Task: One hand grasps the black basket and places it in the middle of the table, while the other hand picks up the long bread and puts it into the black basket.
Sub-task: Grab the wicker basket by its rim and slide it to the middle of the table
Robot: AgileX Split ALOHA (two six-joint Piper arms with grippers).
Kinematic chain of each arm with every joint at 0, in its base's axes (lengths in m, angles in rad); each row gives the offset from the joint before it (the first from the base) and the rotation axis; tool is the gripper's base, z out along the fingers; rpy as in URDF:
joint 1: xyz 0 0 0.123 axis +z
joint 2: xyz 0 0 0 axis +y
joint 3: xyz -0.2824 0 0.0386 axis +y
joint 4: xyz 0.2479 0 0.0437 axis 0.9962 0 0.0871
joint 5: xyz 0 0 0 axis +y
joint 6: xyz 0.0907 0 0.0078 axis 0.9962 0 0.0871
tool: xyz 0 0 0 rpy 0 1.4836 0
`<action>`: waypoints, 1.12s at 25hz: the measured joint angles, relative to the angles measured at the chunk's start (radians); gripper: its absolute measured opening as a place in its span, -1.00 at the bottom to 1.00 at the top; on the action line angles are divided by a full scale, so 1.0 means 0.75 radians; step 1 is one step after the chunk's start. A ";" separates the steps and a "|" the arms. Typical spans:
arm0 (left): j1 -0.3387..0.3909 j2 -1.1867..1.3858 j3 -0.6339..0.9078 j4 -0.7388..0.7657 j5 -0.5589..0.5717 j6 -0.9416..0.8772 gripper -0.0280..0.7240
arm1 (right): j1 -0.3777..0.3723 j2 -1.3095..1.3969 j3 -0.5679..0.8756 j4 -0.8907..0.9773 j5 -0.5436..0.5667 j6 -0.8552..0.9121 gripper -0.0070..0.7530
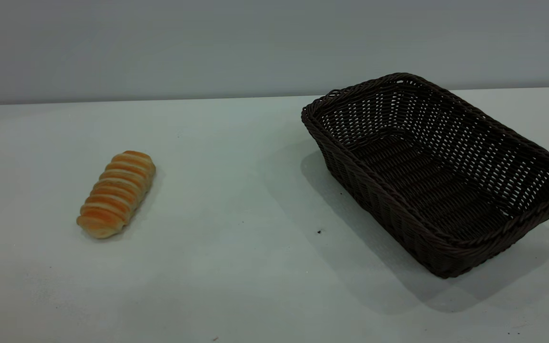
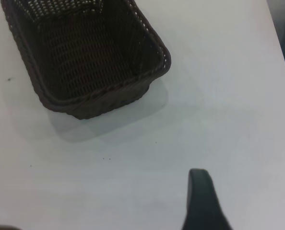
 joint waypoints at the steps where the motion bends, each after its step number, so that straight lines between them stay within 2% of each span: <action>1: 0.000 0.000 0.000 0.004 0.000 0.000 0.43 | 0.000 0.000 0.000 0.000 0.000 0.000 0.29; 16: 0.000 0.030 -0.013 0.062 -0.067 0.004 0.43 | 0.000 0.078 -0.003 0.037 -0.004 -0.017 0.29; 22: 0.000 0.314 -0.066 0.061 -0.150 0.000 0.43 | 0.000 0.461 -0.082 0.135 -0.070 -0.056 0.29; 28: 0.000 0.557 -0.117 0.061 -0.273 -0.001 0.43 | 0.000 0.925 -0.176 0.398 -0.172 -0.110 0.29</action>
